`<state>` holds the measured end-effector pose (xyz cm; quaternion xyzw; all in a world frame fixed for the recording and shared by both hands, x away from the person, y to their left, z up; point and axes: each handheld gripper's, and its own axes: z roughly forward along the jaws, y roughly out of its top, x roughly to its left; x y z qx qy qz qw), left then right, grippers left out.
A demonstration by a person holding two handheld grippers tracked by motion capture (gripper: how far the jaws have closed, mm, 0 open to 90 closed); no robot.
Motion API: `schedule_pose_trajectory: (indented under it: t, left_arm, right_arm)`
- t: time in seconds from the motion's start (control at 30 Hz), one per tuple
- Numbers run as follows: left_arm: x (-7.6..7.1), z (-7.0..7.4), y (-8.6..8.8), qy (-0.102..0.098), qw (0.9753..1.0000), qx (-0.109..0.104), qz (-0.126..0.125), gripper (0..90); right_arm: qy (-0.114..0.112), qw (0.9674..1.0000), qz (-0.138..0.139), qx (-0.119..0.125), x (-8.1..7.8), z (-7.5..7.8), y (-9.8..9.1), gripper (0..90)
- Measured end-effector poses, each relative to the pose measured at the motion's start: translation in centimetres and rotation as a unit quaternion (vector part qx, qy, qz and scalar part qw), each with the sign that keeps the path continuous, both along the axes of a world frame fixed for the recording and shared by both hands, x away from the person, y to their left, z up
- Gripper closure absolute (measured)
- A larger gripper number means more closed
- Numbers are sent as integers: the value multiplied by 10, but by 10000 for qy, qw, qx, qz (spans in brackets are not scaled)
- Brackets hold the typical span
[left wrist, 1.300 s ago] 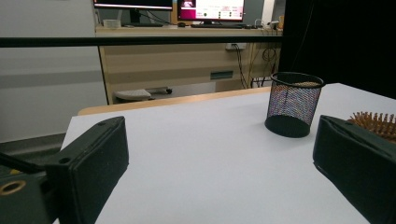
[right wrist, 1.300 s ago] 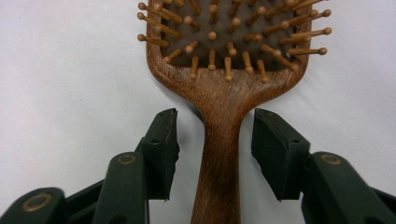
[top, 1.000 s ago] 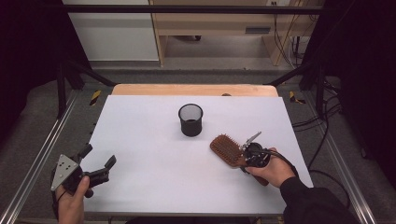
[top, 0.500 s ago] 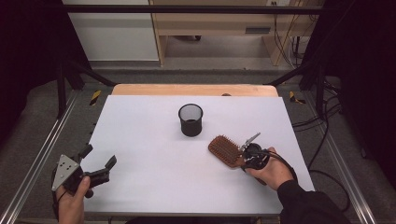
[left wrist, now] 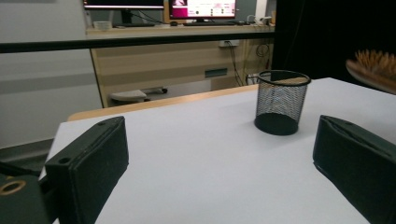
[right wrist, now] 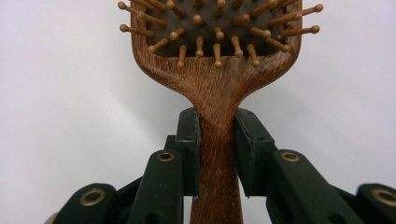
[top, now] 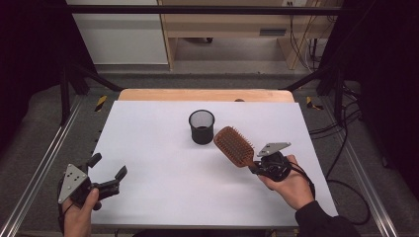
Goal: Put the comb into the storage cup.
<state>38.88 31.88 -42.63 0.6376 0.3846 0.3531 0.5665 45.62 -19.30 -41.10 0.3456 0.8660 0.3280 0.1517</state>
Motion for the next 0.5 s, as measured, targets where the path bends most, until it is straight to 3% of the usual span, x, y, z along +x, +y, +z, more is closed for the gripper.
schedule_pose_trajectory:
  t: [0.1, 0.17, 0.2, 0.23, 0.27, 0.3, 0.33, 0.47, 0.5]
  left_arm:
    - [-1, 8, -10, 0, 9999, -90, -129, 36]
    - [-1, 12, -14, 0, 9998, -109, -163, 36]
    - [-1, 21, -24, 35, 9994, -131, -321, 36]
    - [-1, 21, -24, 35, 9994, -131, -321, 36]
    - [0, 25, -29, 100, 9990, -179, -395, 36]
    - [2, 28, -34, 197, 9983, -249, -491, 36]
    - [7, 36, -46, 275, 9968, -313, -689, 35]
    - [17, 51, -65, 281, 9944, -317, -965, 37]
    - [21, 56, -73, 282, 9932, -372, -1069, 37]
  right_arm:
    - [-323, 9988, -1, 371, -5, 8, 2, 733]
    - [-436, 9980, 13, 454, -6, 10, 3, 733]
    - [-633, 9961, 39, 621, -7, 14, 5, 733]
    - [-633, 9961, 39, 621, -7, 14, 5, 733]
    - [-810, 9938, 32, 763, -7, 15, 8, 733]
    - [-810, 9938, 32, 763, -7, 15, 8, 733]
    - [-978, 9908, 23, 937, -5, 16, 10, 733]
    - [-1235, 9819, 78, 1432, -2, 19, 18, 733]
    - [-1235, 9819, 78, 1432, -2, 19, 18, 733]
